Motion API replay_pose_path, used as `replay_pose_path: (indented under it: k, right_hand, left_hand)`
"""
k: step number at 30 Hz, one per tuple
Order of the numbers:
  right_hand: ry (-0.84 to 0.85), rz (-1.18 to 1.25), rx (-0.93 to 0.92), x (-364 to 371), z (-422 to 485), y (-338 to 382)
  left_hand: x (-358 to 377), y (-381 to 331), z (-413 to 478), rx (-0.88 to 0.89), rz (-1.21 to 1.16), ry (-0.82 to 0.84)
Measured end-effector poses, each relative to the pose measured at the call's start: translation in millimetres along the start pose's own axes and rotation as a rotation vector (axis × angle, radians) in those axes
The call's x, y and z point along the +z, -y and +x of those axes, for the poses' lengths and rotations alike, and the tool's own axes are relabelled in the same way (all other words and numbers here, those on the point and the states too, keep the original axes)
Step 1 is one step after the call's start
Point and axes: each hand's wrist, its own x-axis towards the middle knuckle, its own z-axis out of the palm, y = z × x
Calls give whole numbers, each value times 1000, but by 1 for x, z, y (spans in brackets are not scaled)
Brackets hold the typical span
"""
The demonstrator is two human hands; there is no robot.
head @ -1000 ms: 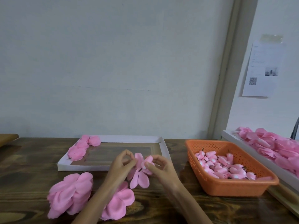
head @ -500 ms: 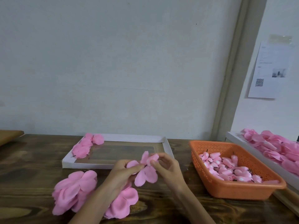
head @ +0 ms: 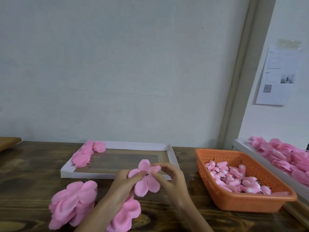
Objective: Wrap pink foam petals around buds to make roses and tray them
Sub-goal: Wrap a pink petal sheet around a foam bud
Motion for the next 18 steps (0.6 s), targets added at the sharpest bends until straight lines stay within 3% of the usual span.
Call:
replay_pose_path:
  k: [2, 4, 8, 11, 18]
  right_hand:
    - [4, -22, -3, 0, 0, 0]
    - [9, -45, -9, 0, 0, -1]
    - [16, -73, 15, 2, 0, -3]
    - [5, -97, 26, 3, -1, -4]
    - [-15, -137, 32, 0, -1, 1]
  left_hand:
    - [-8, 4, 2, -10, 133, -67]
    - [-11, 5, 2, -45, 143, 8]
    - [4, 3, 6, -79, 5, -189]
    - [8, 3, 6, -80, 163, -214]
    - [21, -18, -9, 88, 196, -21]
